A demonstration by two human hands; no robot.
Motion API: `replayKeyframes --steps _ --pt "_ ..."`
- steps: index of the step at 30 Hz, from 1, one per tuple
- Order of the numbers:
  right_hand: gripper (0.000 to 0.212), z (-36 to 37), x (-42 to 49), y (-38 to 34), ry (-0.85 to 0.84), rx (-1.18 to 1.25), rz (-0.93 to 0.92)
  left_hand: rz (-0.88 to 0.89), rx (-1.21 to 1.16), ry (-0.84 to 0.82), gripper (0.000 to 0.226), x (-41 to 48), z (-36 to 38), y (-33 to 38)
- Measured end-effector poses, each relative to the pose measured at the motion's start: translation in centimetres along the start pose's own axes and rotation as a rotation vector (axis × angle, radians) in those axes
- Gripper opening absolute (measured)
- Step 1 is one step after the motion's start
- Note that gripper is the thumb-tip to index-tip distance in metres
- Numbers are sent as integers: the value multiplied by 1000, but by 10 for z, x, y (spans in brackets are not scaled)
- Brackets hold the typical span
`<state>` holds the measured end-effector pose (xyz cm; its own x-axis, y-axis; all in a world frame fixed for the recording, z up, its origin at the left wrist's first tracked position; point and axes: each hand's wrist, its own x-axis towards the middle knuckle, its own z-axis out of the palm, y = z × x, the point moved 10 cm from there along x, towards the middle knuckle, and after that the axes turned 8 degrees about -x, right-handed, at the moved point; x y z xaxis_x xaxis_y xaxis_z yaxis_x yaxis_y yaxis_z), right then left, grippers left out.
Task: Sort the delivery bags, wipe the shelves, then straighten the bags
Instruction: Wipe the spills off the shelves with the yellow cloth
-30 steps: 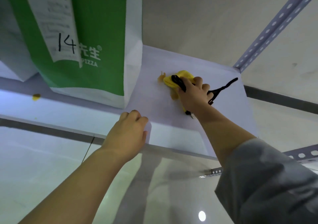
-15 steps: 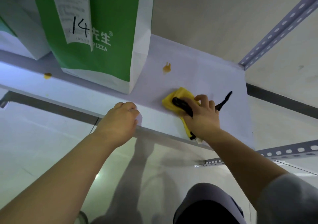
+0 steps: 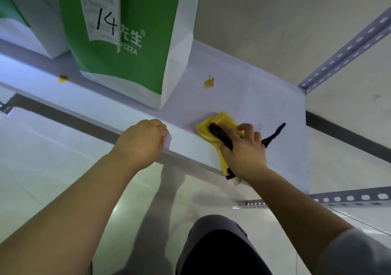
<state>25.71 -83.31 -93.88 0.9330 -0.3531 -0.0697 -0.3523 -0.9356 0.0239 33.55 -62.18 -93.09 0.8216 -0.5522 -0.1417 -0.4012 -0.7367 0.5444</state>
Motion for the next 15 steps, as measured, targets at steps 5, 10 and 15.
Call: replayKeyframes --steps 5,10,15 --pt "47 3 28 -8 -7 11 107 -26 40 67 20 3 -3 8" --pt "42 -1 39 -44 98 42 -273 -60 138 72 30 7 7 3" --pt "40 -15 107 -8 186 8 -74 -23 184 124 32 8 7 5"
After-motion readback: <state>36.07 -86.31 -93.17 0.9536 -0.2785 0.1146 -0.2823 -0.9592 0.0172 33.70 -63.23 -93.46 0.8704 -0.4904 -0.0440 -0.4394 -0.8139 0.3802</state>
